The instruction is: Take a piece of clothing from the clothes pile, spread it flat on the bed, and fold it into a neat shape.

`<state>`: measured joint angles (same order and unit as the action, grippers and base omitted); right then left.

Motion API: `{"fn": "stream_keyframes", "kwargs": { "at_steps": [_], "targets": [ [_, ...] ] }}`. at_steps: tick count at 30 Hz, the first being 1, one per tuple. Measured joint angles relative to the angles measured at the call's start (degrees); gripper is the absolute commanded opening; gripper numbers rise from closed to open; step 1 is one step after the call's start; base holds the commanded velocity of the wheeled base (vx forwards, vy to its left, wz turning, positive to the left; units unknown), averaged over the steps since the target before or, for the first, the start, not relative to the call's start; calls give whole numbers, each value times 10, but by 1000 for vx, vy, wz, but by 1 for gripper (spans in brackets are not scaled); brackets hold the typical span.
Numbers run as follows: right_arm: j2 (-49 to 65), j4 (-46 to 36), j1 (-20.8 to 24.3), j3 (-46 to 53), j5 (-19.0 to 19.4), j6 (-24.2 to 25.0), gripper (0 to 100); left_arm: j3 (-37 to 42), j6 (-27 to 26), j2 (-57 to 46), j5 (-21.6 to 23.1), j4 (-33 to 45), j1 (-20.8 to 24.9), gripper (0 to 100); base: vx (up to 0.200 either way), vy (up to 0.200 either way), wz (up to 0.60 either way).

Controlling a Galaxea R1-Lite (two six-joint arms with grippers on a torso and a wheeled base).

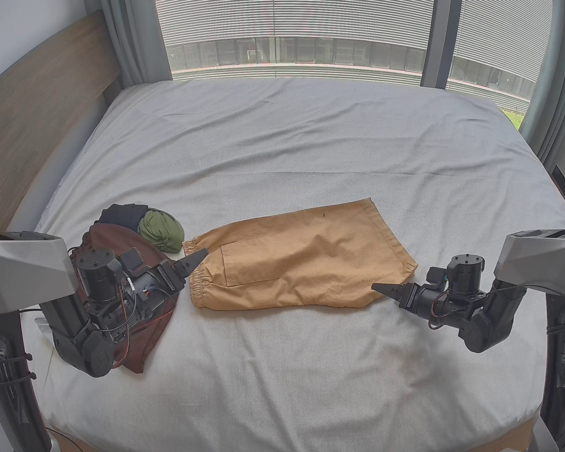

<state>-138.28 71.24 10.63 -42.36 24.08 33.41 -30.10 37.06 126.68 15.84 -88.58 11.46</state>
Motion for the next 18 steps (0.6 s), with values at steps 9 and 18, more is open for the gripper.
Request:
{"fn": "stream_keyframes", "kwargs": {
  "at_steps": [9,18],
  "targets": [
    [-68,40,19,-68,-39,37,100,-1,0,1,0,0,-1,100,0,0,0],
    [-107,61,35,-129,-57,81,100,-2,1,2,0,0,-1,100,0,0,0]
  ]
}}
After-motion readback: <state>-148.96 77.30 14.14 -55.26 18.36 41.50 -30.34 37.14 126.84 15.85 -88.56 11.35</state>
